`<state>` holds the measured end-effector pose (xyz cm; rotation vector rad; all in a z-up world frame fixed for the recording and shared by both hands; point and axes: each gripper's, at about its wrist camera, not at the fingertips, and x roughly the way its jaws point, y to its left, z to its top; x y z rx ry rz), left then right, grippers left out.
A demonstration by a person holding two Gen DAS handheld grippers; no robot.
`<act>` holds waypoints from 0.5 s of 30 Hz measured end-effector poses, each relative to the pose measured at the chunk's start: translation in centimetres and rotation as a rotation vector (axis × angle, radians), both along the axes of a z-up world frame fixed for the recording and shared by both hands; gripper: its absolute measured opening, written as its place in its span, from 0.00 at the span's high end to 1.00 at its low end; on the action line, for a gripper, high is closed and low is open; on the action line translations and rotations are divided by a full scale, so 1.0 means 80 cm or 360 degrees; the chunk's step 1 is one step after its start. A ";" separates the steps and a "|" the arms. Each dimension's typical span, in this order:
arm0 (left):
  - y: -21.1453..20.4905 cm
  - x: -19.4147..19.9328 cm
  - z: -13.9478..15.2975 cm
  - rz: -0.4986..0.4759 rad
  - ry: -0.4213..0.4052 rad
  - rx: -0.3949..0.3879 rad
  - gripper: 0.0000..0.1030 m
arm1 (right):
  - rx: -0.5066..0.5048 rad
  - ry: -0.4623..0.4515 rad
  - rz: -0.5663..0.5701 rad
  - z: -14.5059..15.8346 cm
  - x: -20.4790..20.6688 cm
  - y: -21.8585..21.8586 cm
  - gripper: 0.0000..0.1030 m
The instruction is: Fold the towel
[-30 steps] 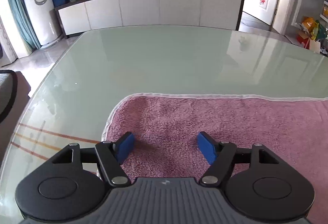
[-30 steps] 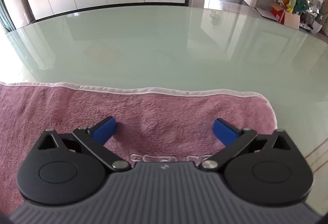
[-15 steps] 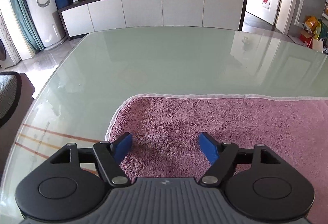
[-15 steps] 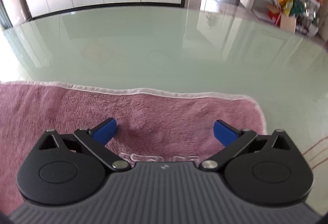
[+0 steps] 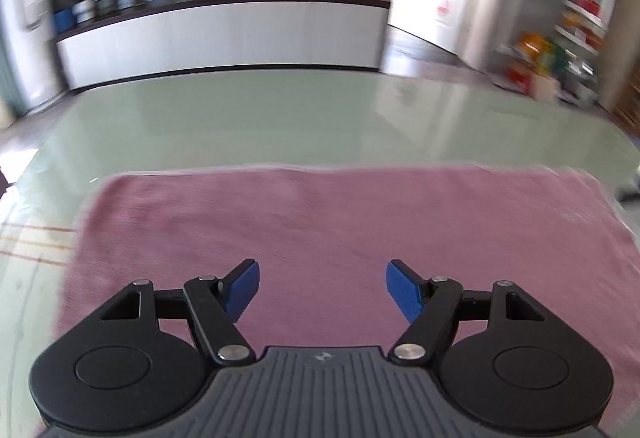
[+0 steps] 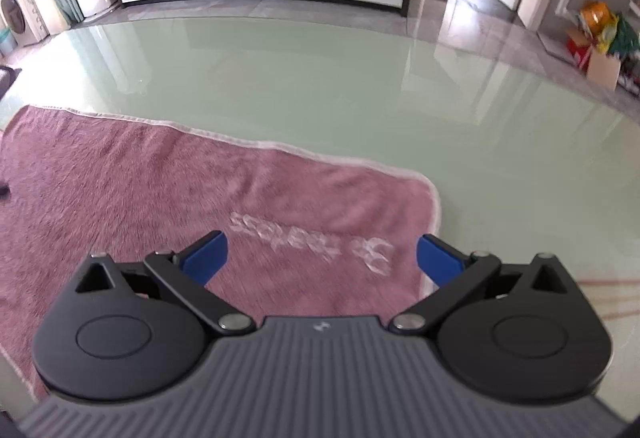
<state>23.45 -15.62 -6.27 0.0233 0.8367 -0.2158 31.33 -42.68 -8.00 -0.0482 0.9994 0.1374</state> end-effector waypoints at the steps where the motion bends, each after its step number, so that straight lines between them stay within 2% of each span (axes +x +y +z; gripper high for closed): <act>1: -0.023 -0.011 -0.001 -0.0051 0.0000 -0.0002 0.28 | -0.0001 0.0002 -0.0012 0.002 -0.002 -0.006 0.00; 8: -0.179 -0.082 -0.010 -0.0375 0.0010 -0.0037 0.28 | 0.0021 0.0040 0.0040 0.000 -0.022 -0.034 0.00; 12: -0.246 -0.104 -0.018 -0.0441 0.0075 -0.0102 0.28 | 0.0009 0.0050 0.0070 -0.004 -0.035 -0.045 0.00; 15: -0.293 -0.115 -0.026 -0.0482 0.0121 -0.0104 0.28 | -0.0006 0.0052 0.0087 -0.008 -0.040 -0.057 0.00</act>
